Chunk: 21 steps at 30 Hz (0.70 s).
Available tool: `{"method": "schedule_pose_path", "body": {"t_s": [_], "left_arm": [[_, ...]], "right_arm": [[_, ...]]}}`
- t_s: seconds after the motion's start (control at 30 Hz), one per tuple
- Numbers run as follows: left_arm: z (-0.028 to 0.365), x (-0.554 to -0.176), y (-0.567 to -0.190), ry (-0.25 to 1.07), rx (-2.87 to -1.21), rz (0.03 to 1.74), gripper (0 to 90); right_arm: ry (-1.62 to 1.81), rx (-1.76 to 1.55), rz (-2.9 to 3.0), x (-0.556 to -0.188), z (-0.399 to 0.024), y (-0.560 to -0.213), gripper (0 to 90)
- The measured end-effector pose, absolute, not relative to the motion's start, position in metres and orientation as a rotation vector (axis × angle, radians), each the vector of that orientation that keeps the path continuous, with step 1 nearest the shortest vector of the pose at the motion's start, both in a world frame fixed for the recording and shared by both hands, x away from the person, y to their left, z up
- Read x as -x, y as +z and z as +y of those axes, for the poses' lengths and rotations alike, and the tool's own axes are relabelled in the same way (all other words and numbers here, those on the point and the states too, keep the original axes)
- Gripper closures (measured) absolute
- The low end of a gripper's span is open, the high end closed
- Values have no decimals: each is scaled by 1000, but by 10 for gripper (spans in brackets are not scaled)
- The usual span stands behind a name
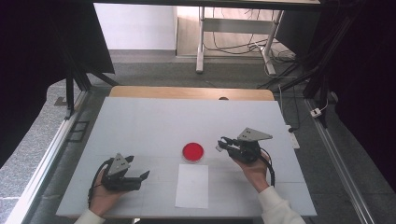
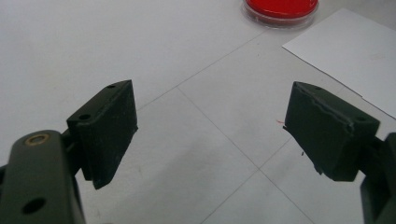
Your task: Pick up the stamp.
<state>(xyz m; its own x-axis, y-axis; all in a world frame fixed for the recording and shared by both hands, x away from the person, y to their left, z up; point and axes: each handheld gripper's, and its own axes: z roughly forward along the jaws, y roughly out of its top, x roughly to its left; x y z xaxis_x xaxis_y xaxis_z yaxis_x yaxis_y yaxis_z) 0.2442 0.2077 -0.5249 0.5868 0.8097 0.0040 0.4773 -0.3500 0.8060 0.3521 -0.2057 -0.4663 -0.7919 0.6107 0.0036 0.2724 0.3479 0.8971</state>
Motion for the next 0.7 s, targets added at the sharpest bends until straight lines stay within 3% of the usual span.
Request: {"method": "schedule_pose_path", "body": {"t_s": [0.7], "left_arm": [[207,-244,-525,522,-2014,1019,172]], "right_arm": [[1486,-730,2291,-341,-200,-460,747]]}}
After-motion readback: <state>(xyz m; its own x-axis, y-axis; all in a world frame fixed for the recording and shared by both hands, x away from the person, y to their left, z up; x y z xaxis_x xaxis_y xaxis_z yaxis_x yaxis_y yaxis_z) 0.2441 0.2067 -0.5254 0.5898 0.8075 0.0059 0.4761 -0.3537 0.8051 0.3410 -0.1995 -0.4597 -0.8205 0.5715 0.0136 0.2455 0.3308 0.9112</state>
